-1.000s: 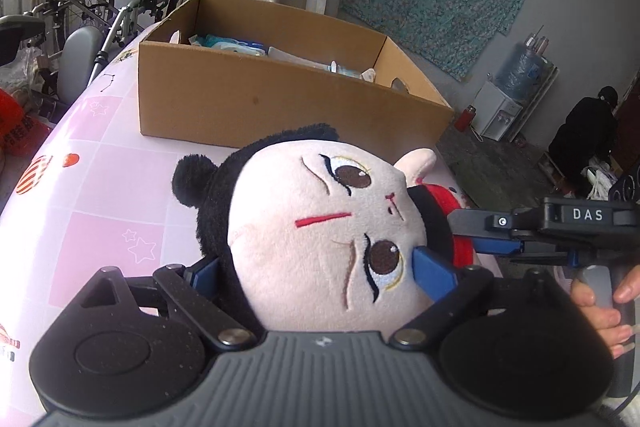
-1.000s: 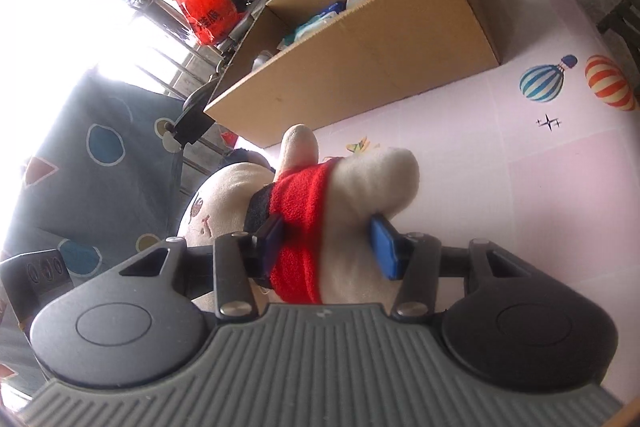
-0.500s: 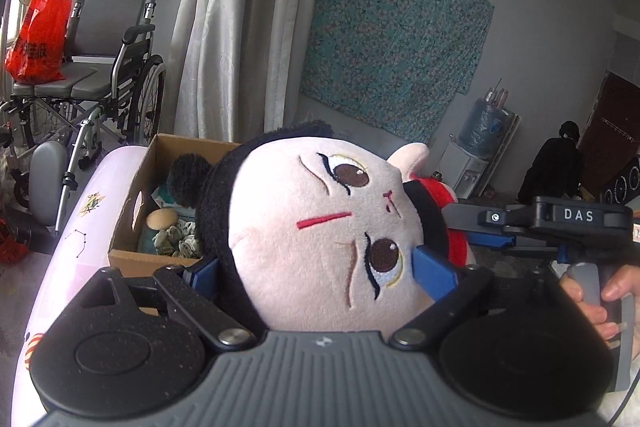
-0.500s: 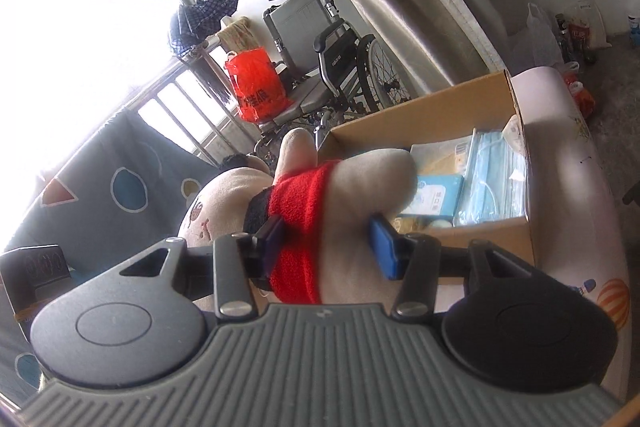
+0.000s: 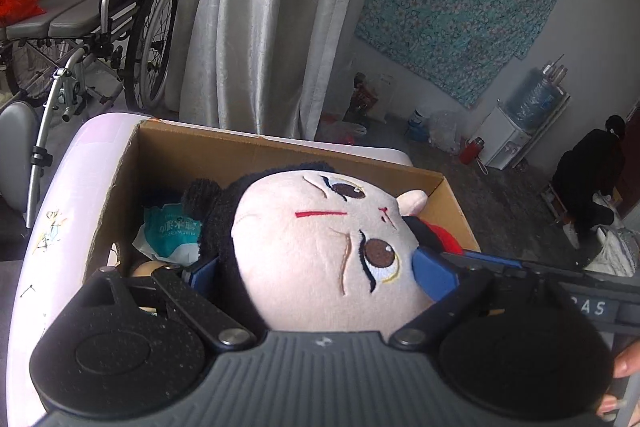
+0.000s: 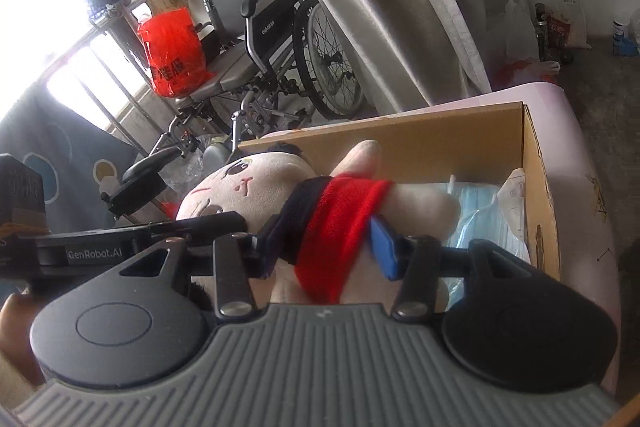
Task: Organize soft objects
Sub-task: 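Lift the plush doll with both grippers and lower it into the box, then open both grippers and withdraw them from the box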
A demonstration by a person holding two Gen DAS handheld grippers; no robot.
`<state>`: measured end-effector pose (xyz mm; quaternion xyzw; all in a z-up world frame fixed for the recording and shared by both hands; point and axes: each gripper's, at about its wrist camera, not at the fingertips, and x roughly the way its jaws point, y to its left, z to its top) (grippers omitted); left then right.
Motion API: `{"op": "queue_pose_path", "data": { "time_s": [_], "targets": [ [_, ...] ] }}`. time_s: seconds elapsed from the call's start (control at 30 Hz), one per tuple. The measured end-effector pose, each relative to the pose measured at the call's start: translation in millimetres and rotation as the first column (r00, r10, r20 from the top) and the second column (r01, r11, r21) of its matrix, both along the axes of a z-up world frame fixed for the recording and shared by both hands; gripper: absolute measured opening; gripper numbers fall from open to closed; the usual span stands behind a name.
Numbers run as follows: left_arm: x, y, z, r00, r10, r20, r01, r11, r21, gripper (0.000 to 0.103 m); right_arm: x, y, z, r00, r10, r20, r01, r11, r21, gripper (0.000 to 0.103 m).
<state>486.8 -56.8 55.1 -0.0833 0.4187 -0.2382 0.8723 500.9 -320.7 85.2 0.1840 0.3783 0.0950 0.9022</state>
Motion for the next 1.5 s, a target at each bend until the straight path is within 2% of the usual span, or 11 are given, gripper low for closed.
{"op": "queue_pose_path", "data": {
  "time_s": [0.23, 0.43, 0.53, 0.63, 0.73, 0.83, 1.0, 1.1, 1.3, 1.43, 1.5],
  "targets": [
    [22.6, -47.3, -50.8, 0.993, -0.104, 0.054, 0.091, 0.976, 0.198, 0.095, 45.2, -31.5, -84.9, 0.981, -0.142, -0.129, 0.15, 0.987, 0.059, 0.04],
    [17.8, -47.7, -39.3, 0.993, -0.083, 0.086, 0.065, 0.978, 0.196, 0.092, 26.3, -44.1, -82.1, 0.983, -0.13, -0.127, 0.135, 0.99, 0.034, 0.04],
    [-6.9, -49.2, -19.4, 0.984, -0.11, 0.142, 0.062, 0.951, 0.304, 0.092, 0.7, -51.9, -58.7, 0.992, -0.109, -0.07, 0.111, 0.993, 0.034, 0.041],
    [-37.8, -40.5, 2.8, 0.962, -0.189, 0.196, 0.123, 0.944, 0.308, 0.093, -32.9, -50.0, -22.0, 0.993, 0.091, 0.076, -0.094, 0.995, 0.033, 0.041],
    [-75.1, -25.8, 19.9, 0.923, -0.343, 0.176, 0.305, 0.929, 0.208, 0.096, -81.0, -33.6, 7.4, 0.923, 0.359, 0.141, -0.348, 0.932, -0.1, 0.045],
    [-112.5, -20.4, 22.0, 0.847, -0.512, 0.145, 0.481, 0.853, 0.205, 0.096, -125.7, -20.0, 15.5, 0.831, 0.549, 0.088, -0.525, 0.827, -0.2, 0.056],
    [-148.1, -41.1, -8.4, 0.738, -0.673, 0.049, 0.616, 0.701, 0.36, 0.095, -152.5, 0.1, -10.7, 0.807, 0.59, -0.026, -0.546, 0.728, -0.413, 0.079],
    [-144.5, -58.3, -36.3, 0.723, -0.689, -0.046, 0.633, 0.635, 0.442, 0.087, -148.1, 8.1, -36.7, 0.82, 0.56, -0.119, -0.553, 0.72, -0.419, 0.076],
    [-146.0, -79.0, -70.0, 0.78, -0.618, -0.101, 0.512, 0.536, 0.671, 0.064, -150.3, 14.9, -47.5, 0.876, 0.465, -0.128, -0.452, 0.701, -0.552, 0.036],
    [-171.0, -84.6, -84.2, 0.744, -0.662, -0.095, 0.456, 0.399, 0.795, 0.066, -147.8, 4.9, -45.3, 0.88, 0.455, -0.135, -0.458, 0.74, -0.493, 0.032],
    [-180.9, -86.3, -88.2, 0.732, -0.675, -0.096, 0.446, 0.368, 0.816, 0.068, -153.2, 1.9, -45.3, 0.879, 0.46, -0.126, -0.458, 0.739, -0.495, 0.032]
  ]
}}
